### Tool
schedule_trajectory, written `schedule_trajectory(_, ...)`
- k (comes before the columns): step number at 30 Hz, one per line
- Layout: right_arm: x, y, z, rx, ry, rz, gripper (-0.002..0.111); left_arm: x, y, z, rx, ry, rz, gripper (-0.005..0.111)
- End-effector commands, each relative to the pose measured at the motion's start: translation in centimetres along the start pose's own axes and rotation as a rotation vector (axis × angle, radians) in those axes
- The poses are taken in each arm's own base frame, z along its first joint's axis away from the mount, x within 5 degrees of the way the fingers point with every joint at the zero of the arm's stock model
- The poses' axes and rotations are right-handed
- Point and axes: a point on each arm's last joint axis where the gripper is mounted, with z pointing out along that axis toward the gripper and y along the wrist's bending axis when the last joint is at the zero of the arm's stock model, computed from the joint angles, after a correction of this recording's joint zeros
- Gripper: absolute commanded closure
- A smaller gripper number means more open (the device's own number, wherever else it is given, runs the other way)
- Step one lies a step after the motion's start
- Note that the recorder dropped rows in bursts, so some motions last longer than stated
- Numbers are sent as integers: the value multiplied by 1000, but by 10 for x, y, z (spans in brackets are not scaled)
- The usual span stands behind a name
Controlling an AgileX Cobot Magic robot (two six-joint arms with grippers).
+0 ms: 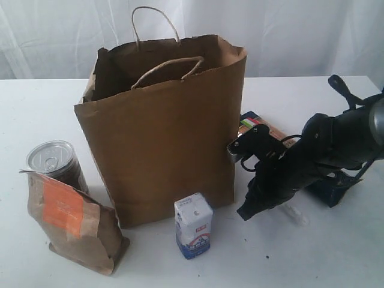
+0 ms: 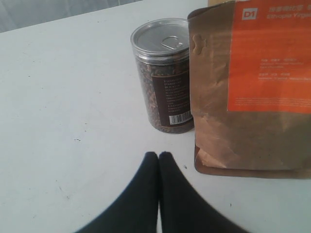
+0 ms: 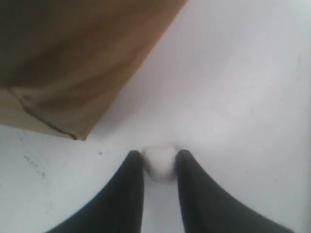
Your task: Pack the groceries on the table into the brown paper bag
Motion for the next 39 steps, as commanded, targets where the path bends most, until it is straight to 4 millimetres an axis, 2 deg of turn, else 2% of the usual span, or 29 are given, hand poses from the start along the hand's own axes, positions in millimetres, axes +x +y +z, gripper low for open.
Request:
schedule_trajectory(1,3,1,0,-10,16,46,108,1,0,0,-3,-2,-4,107)
schedule_trajectory(6,25,13,-18,-19,34,125,108,1,0,0,-3,-2,-4,107)
schedule_trajectory(9,30,17,-43,19,-36,131,108,1,0,0,-3,-2,-4,107)
schedule_trajectory(18,20,23,-99,42,-193,188,108,1,0,0,-3,-2,-4,107)
schedule_trajectory(34,20,37,-195,114,-511,165,108,1,0,0,-3,-2,-4,107)
schedule_trajectory(39,9,36,-227,150,-629,146,108,1,0,0,-3,-2,-4,107)
